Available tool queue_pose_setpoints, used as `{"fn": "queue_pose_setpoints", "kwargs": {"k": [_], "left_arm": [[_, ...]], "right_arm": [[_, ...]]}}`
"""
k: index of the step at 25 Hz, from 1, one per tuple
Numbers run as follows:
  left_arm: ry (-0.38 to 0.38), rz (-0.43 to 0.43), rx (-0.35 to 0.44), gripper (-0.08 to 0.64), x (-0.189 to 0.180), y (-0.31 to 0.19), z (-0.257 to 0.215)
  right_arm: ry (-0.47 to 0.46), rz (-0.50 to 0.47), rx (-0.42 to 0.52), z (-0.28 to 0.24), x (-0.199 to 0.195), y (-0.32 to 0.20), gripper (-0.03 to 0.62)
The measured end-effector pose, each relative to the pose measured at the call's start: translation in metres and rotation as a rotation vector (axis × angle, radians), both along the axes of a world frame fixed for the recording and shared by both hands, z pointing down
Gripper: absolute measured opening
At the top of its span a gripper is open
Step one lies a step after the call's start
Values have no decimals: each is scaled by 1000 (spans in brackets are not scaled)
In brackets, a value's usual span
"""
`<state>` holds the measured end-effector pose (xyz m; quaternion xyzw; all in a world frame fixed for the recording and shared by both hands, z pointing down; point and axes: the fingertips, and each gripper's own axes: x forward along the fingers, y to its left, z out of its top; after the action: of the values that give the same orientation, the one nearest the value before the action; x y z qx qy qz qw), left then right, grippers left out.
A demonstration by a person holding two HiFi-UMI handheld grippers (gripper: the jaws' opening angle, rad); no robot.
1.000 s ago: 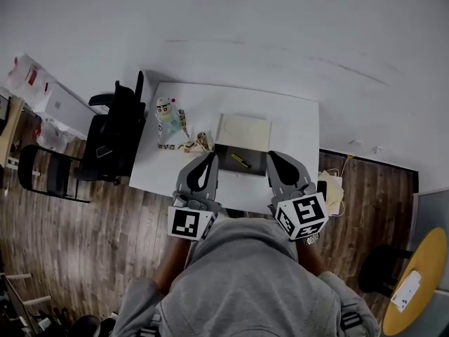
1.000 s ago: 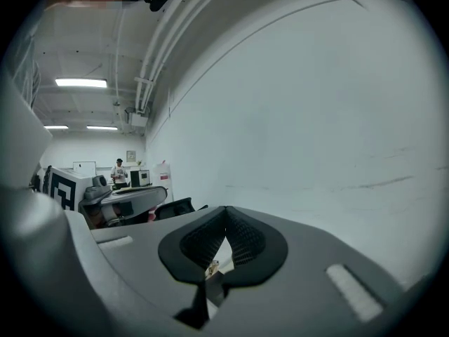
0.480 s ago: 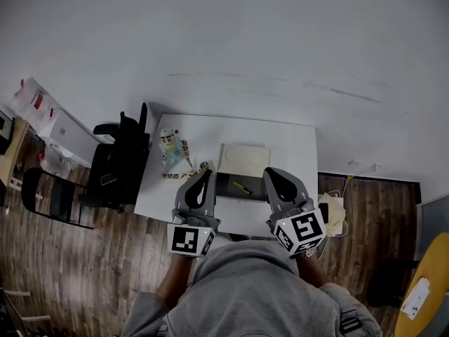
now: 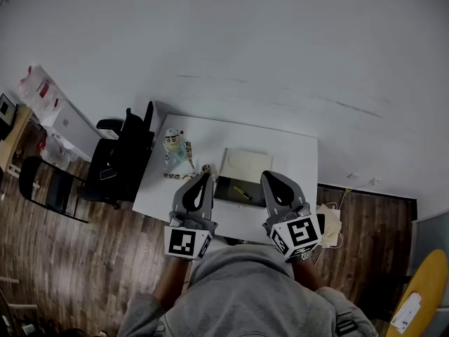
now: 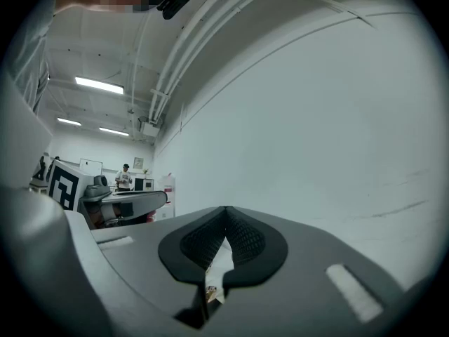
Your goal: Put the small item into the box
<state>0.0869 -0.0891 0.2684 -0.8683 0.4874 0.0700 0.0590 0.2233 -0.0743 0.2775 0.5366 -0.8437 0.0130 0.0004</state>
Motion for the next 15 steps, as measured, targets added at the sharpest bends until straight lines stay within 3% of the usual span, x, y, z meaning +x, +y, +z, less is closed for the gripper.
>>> {"fn": "queue_pose_setpoints", "kwargs": {"k": [15], "left_arm": [[-10, 25, -6, 3, 14, 0, 3]], "right_arm": [[3, 7, -7, 4, 10, 0, 15]]}}
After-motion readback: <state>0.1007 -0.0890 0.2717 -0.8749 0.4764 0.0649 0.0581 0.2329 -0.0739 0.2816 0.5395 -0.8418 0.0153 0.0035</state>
